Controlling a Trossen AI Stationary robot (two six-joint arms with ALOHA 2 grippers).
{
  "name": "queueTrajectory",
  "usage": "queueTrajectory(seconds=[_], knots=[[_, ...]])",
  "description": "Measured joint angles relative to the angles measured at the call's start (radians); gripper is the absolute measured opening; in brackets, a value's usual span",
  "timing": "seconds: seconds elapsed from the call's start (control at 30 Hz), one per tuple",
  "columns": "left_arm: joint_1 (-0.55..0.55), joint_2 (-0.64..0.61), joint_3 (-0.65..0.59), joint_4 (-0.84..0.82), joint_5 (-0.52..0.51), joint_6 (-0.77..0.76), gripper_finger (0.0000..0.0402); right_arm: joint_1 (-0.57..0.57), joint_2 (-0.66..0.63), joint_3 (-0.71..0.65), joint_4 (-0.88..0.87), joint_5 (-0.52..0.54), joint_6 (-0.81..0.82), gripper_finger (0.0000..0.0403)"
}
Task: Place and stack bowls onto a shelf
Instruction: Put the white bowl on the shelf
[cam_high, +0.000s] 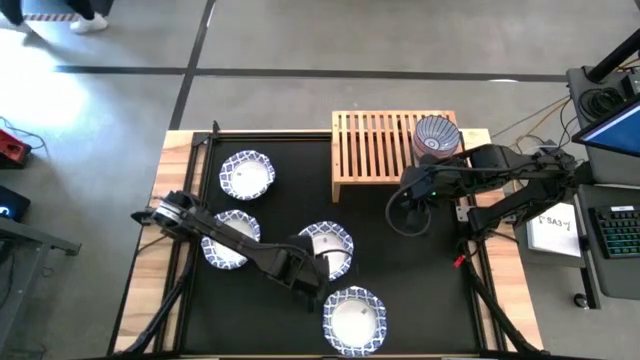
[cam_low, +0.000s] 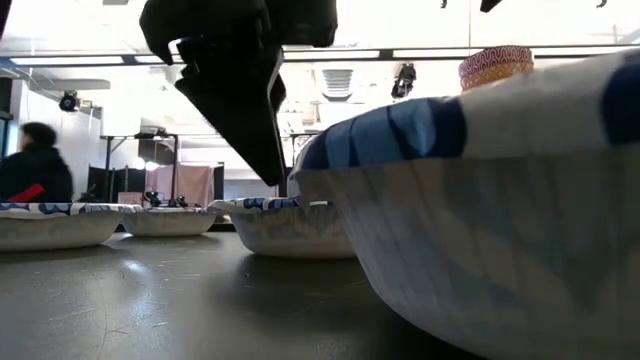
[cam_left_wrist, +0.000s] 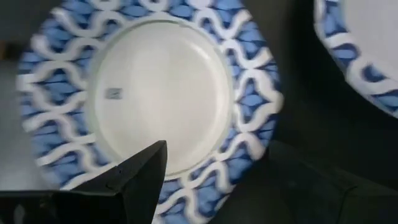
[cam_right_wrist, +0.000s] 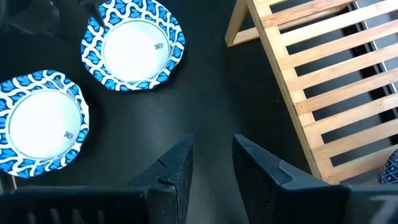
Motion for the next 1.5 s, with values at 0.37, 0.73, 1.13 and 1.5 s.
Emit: queueTrajectory(seconds=[0.37,0.73,1.13,1.5], knots=[[0.008,0.001,-0.087,0.127,0.036,0.026,0.0253,0.000,0.000,0.000,0.007,0.000,-0.001,0.0100],[0.024,0.008,-0.137,0.207,0.078,-0.003,0.0197,0.000,0.000,0.000,0.008,0.000,0.000,0.0100],[0.037,0.042,-0.108,0.215,0.167,-0.009,0.0008,0.000,0.000,0.000,0.016,0.002,-0.001,0.0100],[0.029,0.042,0.135,-0.010,0.159,0.047,0.0001,0.000,0.000,0.000,0.017,0.002,-0.004,0.0100]])
